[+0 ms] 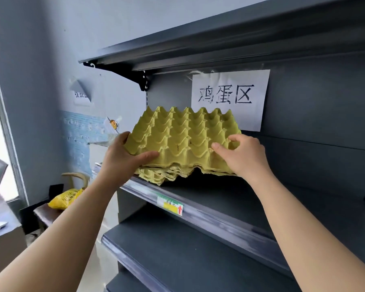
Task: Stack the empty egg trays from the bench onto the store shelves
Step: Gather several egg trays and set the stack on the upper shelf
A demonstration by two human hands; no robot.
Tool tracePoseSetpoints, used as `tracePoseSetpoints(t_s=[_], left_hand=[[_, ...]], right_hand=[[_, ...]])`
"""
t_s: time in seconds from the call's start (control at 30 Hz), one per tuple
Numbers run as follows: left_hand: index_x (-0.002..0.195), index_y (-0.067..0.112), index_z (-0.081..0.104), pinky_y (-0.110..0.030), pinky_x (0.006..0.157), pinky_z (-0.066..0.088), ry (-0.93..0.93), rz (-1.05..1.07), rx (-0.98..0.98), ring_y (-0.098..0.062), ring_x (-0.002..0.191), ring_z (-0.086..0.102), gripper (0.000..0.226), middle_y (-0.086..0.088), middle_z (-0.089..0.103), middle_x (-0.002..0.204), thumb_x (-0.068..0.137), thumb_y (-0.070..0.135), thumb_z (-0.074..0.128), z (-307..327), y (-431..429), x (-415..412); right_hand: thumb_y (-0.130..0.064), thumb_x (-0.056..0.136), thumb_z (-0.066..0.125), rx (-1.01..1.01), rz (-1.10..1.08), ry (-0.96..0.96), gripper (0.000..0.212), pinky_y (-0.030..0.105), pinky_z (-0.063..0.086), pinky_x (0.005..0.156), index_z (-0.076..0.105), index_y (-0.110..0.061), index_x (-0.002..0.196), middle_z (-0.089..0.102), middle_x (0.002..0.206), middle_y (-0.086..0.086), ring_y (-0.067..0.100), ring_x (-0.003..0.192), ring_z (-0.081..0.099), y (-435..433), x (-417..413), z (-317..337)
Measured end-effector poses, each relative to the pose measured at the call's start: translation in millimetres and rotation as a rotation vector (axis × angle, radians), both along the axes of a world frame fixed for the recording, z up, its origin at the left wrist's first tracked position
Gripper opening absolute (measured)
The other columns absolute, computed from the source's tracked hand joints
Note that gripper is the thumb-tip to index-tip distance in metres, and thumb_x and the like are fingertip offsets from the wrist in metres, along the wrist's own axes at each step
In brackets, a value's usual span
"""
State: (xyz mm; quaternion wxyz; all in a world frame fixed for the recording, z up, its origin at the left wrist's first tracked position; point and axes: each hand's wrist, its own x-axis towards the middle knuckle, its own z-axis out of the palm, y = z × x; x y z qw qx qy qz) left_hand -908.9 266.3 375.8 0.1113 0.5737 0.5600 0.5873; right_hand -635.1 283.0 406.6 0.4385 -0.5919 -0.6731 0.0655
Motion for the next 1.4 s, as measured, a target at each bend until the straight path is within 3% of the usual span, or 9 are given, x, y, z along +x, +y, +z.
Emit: tracePoseSetpoints(t_s=[0.2, 0.4, 0.47, 0.63, 0.77, 0.9, 1.07, 1.2, 1.4], left_hand=[[0.084, 0.04, 0.055, -0.029, 0.081, 0.051, -0.017, -0.02, -0.001, -0.005, 0.082, 0.063, 0.044, 0.018, 0.065, 0.084, 0.058, 0.039, 0.09, 8.7, 62.2, -51.5], [0.079, 0.042, 0.05, -0.024, 0.074, 0.048, -0.002, -0.103, -0.005, 0.014, 0.065, 0.059, 0.041, 0.044, 0.058, 0.068, 0.065, 0.028, 0.086, 10.2, 110.7, -96.1], [0.084, 0.04, 0.055, -0.03, 0.08, 0.051, -0.008, -0.14, -0.018, 0.003, 0.075, 0.064, 0.041, 0.037, 0.064, 0.073, 0.06, 0.036, 0.088, 6.4, 128.1, -114.0], [0.126, 0.019, 0.057, -0.038, 0.093, 0.052, -0.015, -0.271, -0.054, -0.011, 0.094, 0.068, 0.096, 0.011, 0.071, 0.099, 0.045, 0.061, 0.088, 6.4, 157.8, -148.7], [0.137, 0.014, 0.047, -0.031, 0.095, 0.047, 0.007, -0.324, -0.078, -0.01, 0.098, 0.061, 0.1, 0.014, 0.061, 0.102, 0.054, 0.054, 0.085, 2.9, 173.7, -160.8], [0.137, 0.008, 0.046, -0.011, 0.068, 0.036, 0.017, -0.368, -0.071, 0.01, 0.076, 0.046, 0.083, 0.02, 0.049, 0.089, 0.069, 0.039, 0.082, -0.9, 185.7, -161.0], [0.143, 0.01, 0.039, -0.027, 0.087, 0.037, 0.015, -0.408, -0.101, -0.011, 0.099, 0.05, 0.09, -0.001, 0.057, 0.12, 0.07, 0.042, 0.08, -10.4, 198.1, -163.8], [0.14, 0.011, 0.041, -0.028, 0.085, 0.036, 0.029, -0.39, -0.095, -0.012, 0.099, 0.049, 0.084, 0.007, 0.051, 0.107, 0.073, 0.041, 0.079, -11.9, 198.0, -162.6], [0.146, 0.013, 0.033, -0.041, 0.104, 0.036, 0.305, -0.24, -0.028, -0.027, 0.131, 0.042, 0.086, -0.007, 0.041, 0.146, 0.079, 0.048, 0.073, -4.6, 184.8, -164.8]], right_hand=[[-0.061, 0.078, 0.059, 0.009, -0.011, 0.003, 0.065, 0.041, 0.039, 0.102, 0.054, -0.02, 0.129, 0.051, 0.132, 0.008, 0.028, 0.123, 0.042, 53.5, -50.7, 7.6], [-0.055, 0.082, 0.059, 0.007, -0.089, -0.026, 0.063, 0.041, 0.038, 0.102, 0.052, -0.017, 0.131, 0.049, 0.132, 0.009, 0.028, 0.124, 0.04, 74.7, -96.1, 4.9], [-0.054, 0.083, 0.059, 0.003, -0.125, -0.033, 0.063, 0.042, 0.038, 0.102, 0.051, -0.017, 0.132, 0.05, 0.132, 0.009, 0.028, 0.123, 0.04, 77.3, -111.3, 2.6], [-0.053, 0.082, 0.059, -0.031, -0.216, -0.022, 0.062, 0.042, 0.037, 0.103, 0.05, -0.018, 0.133, 0.046, 0.133, 0.01, 0.029, 0.124, 0.038, 81.4, -148.8, -0.7], [-0.051, 0.082, 0.06, -0.039, -0.311, -0.045, 0.061, 0.04, 0.038, 0.101, 0.05, -0.019, 0.134, 0.048, 0.129, 0.012, 0.031, 0.123, 0.038, 83.4, -168.0, -4.0], [-0.052, 0.081, 0.059, -0.084, -0.358, -0.06, 0.064, 0.041, 0.041, 0.1, 0.049, -0.019, 0.135, 0.049, 0.132, 0.01, 0.029, 0.121, 0.042, 89.3, -174.0, -9.0], [-0.057, 0.081, 0.058, -0.116, -0.393, -0.082, 0.066, 0.038, 0.044, 0.095, 0.046, -0.024, 0.137, 0.044, 0.133, 0.013, 0.031, 0.123, 0.038, 95.8, -179.9, -17.2], [-0.058, 0.082, 0.057, -0.077, -0.411, -0.078, 0.065, 0.04, 0.045, 0.095, 0.046, -0.026, 0.137, 0.042, 0.13, 0.013, 0.03, 0.122, 0.038, 97.1, -181.0, -21.9], [-0.059, 0.086, 0.049, -0.032, -0.455, -0.183, 0.064, 0.039, 0.037, 0.1, 0.045, -0.023, 0.139, 0.043, 0.135, 0.014, 0.031, 0.125, 0.037, 88.2, -187.2, -23.3]])
